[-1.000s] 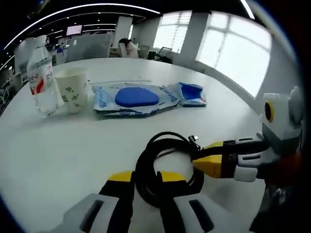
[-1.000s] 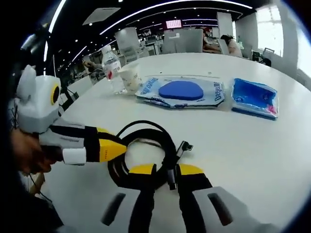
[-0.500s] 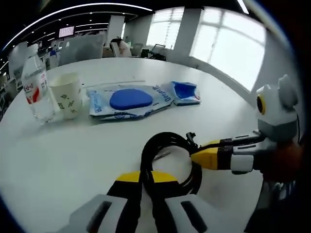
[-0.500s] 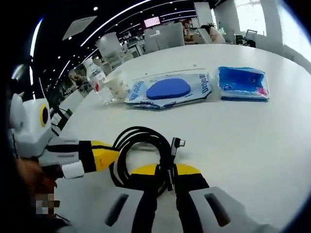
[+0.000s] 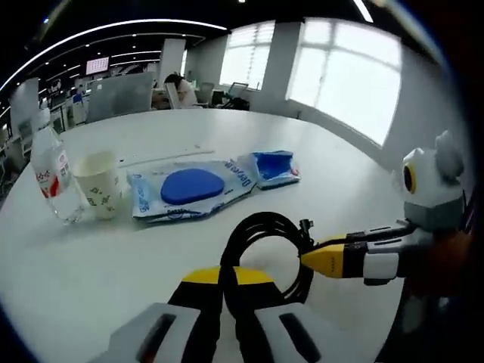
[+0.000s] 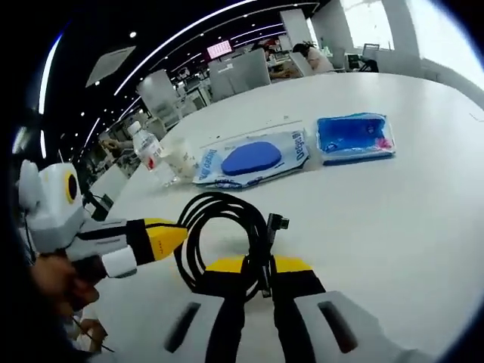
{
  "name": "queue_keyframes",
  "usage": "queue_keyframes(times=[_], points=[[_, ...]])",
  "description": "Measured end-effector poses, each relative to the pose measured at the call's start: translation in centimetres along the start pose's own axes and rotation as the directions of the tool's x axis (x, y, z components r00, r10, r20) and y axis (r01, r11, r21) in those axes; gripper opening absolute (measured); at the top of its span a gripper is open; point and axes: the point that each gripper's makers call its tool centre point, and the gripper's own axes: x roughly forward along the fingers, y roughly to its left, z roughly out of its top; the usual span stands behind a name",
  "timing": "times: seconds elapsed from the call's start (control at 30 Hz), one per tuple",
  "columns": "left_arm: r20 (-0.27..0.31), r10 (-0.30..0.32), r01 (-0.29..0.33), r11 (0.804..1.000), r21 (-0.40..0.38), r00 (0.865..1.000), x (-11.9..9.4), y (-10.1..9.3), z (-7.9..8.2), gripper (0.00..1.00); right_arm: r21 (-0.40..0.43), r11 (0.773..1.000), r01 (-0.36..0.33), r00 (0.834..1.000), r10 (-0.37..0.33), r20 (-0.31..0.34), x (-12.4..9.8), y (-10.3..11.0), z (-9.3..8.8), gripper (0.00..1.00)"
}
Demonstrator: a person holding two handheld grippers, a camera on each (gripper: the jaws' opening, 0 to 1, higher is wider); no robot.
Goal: Arrange the tabletop items into an orderly group along one side of the table until the central work area is clear of visible clutter.
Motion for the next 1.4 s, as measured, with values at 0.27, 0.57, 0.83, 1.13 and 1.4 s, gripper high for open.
queue_keyframes(times=[0.27,0.57,0.83,1.13,1.4], points=[[0.026,-0.039,0.038,0.999,0.022,0.999,1.5,-1.7,2.2,0.00,0.035,0.999,0.026,0.999,-0.028,0.043,-0.9,-2.1,2.0,0.07],[0.031,-0.066,0.065,0.997,0.029,0.997,3.3,-3.9,5.2,0.00,0.074,0.996,0.058,0.996,-0.063,0.070,-1.3,-5.1,4.7,0.07],[0.016,-0.077,0.077,0.997,0.017,0.997,5.6,-5.2,6.1,0.00,0.100,0.992,0.078,0.995,-0.084,0.061,-0.5,-7.5,5.3,0.07],[-0.017,-0.084,0.084,0.996,0.001,0.996,8.8,-5.8,5.9,0.00,0.126,0.987,0.100,0.991,-0.110,0.078,0.6,-9.9,5.4,0.07],[-0.036,-0.088,0.088,0.996,0.004,0.995,10.6,-5.2,6.3,0.00,0.180,0.981,0.079,0.987,-0.102,0.121,2.2,-10.9,5.7,0.07]])
